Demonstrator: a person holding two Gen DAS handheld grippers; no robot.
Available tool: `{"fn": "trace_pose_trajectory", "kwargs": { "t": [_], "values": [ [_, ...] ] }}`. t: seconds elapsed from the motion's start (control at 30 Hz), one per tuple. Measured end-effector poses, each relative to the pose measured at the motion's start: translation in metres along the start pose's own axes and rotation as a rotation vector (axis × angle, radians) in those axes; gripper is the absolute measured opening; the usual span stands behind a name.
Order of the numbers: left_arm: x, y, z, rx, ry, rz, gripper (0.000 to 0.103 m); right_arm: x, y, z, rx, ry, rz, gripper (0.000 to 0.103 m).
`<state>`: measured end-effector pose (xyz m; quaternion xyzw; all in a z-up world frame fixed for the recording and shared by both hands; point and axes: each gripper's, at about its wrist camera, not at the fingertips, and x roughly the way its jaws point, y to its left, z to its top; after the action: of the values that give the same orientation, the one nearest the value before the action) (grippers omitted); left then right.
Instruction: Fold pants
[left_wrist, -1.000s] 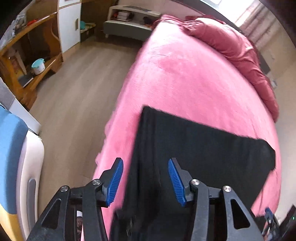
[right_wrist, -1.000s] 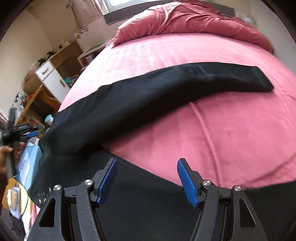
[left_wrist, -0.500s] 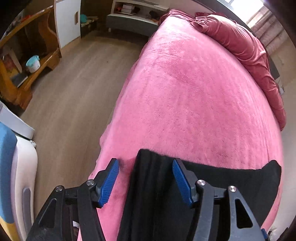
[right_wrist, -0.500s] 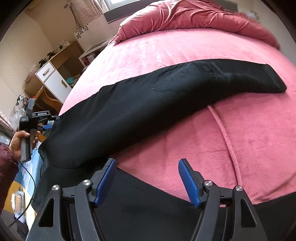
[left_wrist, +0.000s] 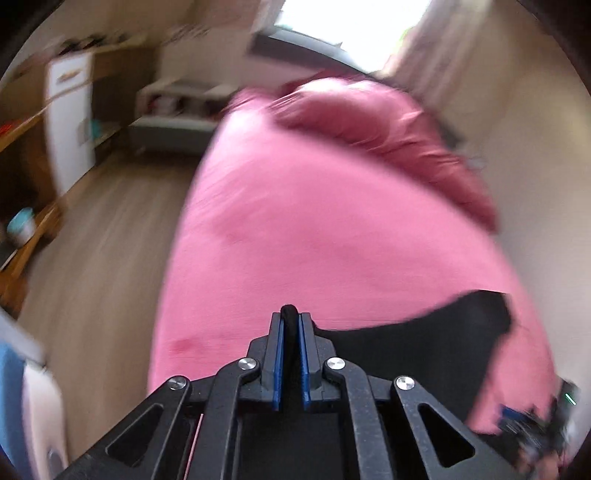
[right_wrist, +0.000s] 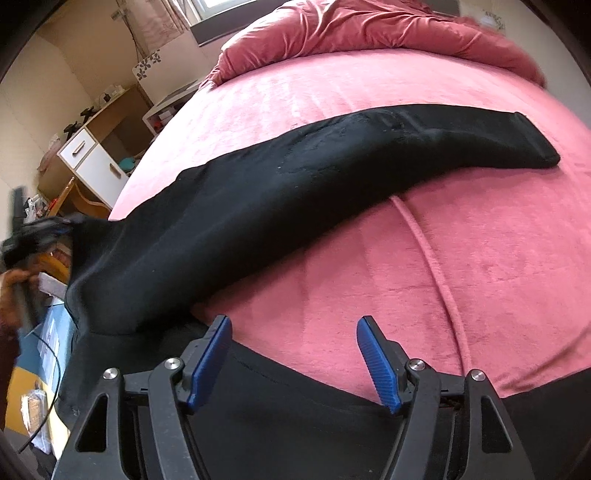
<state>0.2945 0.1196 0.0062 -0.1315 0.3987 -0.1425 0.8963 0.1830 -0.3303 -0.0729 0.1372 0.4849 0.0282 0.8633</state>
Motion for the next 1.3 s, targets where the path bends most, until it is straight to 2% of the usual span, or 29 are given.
{"fn": "trace_pose_trajectory", "kwargs": {
  "t": [0.03,0.07,0.13,0.17,0.2,0.27,0.4,0.53,0.63,0.77,0.83,0.87,0.97,1.03,1.1,1.17,1.23,1.3],
  "values": [
    [-0.013,-0.009,-0.004,0.028,-0.017,-0.031,0.007,-0.002,-0.002,0.001,0.010,-0.004,0.006,0.071],
    [-0.035,-0.024,-0.012,0.065,-0.038,-0.102,0.007,-0.004,-0.003,0.003,0.020,-0.008,0.011,0.071],
    [-0.065,-0.046,-0.029,0.137,-0.057,-0.172,0.007,-0.008,-0.005,0.006,0.036,-0.019,0.021,0.071],
    [-0.072,-0.053,-0.036,0.157,-0.057,-0.193,0.007,-0.011,-0.006,0.009,0.043,-0.024,0.032,0.071],
    [-0.089,-0.063,-0.051,0.186,-0.054,-0.251,0.007,-0.012,-0.006,0.012,0.047,-0.028,0.041,0.071],
    [-0.104,-0.076,-0.071,0.221,-0.045,-0.296,0.007,-0.016,-0.006,0.022,0.051,-0.040,0.053,0.071],
    [-0.130,-0.100,-0.126,0.284,0.024,-0.409,0.007,-0.018,0.000,0.042,0.062,-0.046,0.086,0.071],
    [-0.134,-0.108,-0.170,0.317,0.112,-0.452,0.006,-0.011,0.002,0.070,0.118,-0.046,0.137,0.070],
    [-0.134,-0.109,-0.187,0.315,0.153,-0.459,0.006,0.002,-0.001,0.093,0.196,-0.038,0.159,0.070],
    [-0.127,-0.106,-0.203,0.288,0.189,-0.463,0.006,0.029,-0.004,0.124,0.256,-0.015,0.109,0.070],
    [-0.129,-0.106,-0.207,0.275,0.192,-0.467,0.006,0.042,-0.006,0.136,0.277,-0.004,0.088,0.067],
    [-0.129,-0.105,-0.208,0.267,0.195,-0.465,0.006,0.049,-0.009,0.144,0.292,0.001,0.082,0.060],
    [-0.134,-0.098,-0.211,0.254,0.194,-0.467,0.006,0.065,-0.015,0.160,0.329,0.014,0.060,0.049],
    [-0.131,-0.097,-0.206,0.245,0.196,-0.466,0.006,0.075,-0.017,0.170,0.317,0.029,0.031,0.038],
    [-0.135,-0.087,-0.205,0.233,0.196,-0.454,0.006,0.088,-0.016,0.177,0.281,0.075,-0.008,0.012],
    [-0.136,-0.082,-0.202,0.220,0.185,-0.431,0.006,0.093,-0.014,0.179,0.231,0.095,-0.011,0.008],
    [-0.137,-0.073,-0.193,0.186,0.160,-0.405,0.006,0.081,-0.013,0.177,0.184,0.052,-0.004,0.007],
    [-0.134,-0.058,-0.175,0.123,0.120,-0.338,0.006,0.064,-0.017,0.173,0.182,0.016,0.009,0.007]
  ]
}}
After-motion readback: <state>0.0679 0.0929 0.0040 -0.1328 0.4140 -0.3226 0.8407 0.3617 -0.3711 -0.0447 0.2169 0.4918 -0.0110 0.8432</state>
